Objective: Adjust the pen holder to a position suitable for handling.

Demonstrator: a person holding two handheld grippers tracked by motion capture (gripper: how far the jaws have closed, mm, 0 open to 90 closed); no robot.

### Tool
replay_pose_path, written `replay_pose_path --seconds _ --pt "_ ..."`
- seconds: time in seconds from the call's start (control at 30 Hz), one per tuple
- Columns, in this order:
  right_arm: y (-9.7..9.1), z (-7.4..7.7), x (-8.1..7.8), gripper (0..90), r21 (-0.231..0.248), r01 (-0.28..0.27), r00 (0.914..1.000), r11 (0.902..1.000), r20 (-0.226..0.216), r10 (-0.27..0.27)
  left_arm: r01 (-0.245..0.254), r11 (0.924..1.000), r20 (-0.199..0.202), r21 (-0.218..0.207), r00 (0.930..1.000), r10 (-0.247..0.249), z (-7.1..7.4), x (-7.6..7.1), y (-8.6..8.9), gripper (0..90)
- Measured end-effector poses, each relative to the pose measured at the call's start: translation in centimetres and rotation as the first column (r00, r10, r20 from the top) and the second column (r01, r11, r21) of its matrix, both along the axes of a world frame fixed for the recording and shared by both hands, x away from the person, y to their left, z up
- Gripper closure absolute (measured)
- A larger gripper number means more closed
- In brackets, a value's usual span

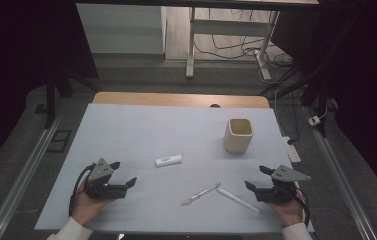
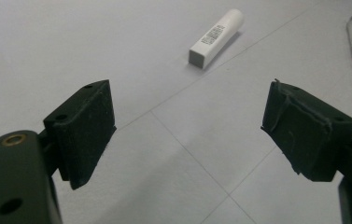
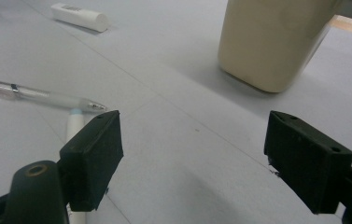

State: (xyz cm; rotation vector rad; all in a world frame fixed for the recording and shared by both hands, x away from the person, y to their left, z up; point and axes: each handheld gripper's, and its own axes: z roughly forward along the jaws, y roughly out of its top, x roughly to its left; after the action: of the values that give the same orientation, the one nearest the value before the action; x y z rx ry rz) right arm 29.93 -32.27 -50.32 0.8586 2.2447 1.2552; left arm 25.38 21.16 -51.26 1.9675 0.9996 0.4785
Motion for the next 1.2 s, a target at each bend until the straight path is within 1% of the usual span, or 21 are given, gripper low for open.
replay_pose_path --seconds 0.17,0.7,0.8,0.83,0.9,0.93,0.97,1.03,1.13,1.17,1.2 --pt "-0.1 -0.1 -0.1 19.8 -0.001 -0.003 1.0 1.0 -0.005 0.003 0.002 1.0 0.01 0.009 0.9999 -0.002 0.1 -0.1 -0.2 16.5" --pt "0.0 0.0 0.0 23.3 0.001 0.005 1.0 1.0 -0.007 -0.005 0.0 0.9998 0.014 0.021 0.9999 0.0 0.0 0.0 -0.2 16.7" --pt "0.3 0.0 0.2 24.1 -0.011 0.007 1.0 0.9999 -0.005 -0.007 -0.002 0.9997 0.018 0.025 0.9998 0.001 0.0 -0.1 -0.2 16.9" --pt "0.6 0.2 0.5 24.6 0.002 0.01 0.9999 0.9999 -0.002 -0.01 -0.008 0.9996 0.033 0.027 0.9994 0.008 0.1 -0.1 -0.2 17.7" --pt "0.7 0.3 0.7 24.8 0.005 0.01 0.9999 0.9999 -0.004 -0.01 -0.009 0.9995 0.038 0.029 0.9992 0.008 0.1 -0.2 -0.2 18.0" --pt "1.2 0.5 1.1 25.2 -0.008 0.008 1.0 0.9999 0.0 -0.008 -0.007 0.9996 0.037 0.029 0.9993 0.006 0.1 -0.2 -0.1 18.1" --pt "1.2 0.5 1.1 25.2 -0.008 0.008 1.0 0.9999 0.0 -0.008 -0.006 0.9996 0.033 0.029 0.9994 0.005 0.1 -0.3 -0.1 18.1" --pt "1.7 0.4 1.6 25.7 -0.019 0.01 0.9999 0.9998 -0.005 -0.01 -0.005 0.9993 0.03 0.036 0.9995 0.004 -0.1 -0.3 -0.1 18.1" --pt "1.7 0.5 1.8 26.2 -0.024 0.02 0.9998 0.9995 -0.008 -0.02 -0.004 0.9992 0.026 0.04 0.9997 0.003 -0.2 -0.2 -0.2 18.1" --pt "1.7 0.6 2.0 26.8 -0.014 0.032 0.9994 0.9994 -0.012 -0.032 0.0 0.9992 0.025 0.04 0.9997 -0.001 -0.2 -0.1 -0.2 18.0" --pt "1.6 0.6 2.0 27.2 -0.014 0.039 0.9992 0.9991 -0.011 -0.039 0.003 0.9992 0.024 0.04 0.9997 -0.004 -0.2 -0.1 -0.2 18.0"
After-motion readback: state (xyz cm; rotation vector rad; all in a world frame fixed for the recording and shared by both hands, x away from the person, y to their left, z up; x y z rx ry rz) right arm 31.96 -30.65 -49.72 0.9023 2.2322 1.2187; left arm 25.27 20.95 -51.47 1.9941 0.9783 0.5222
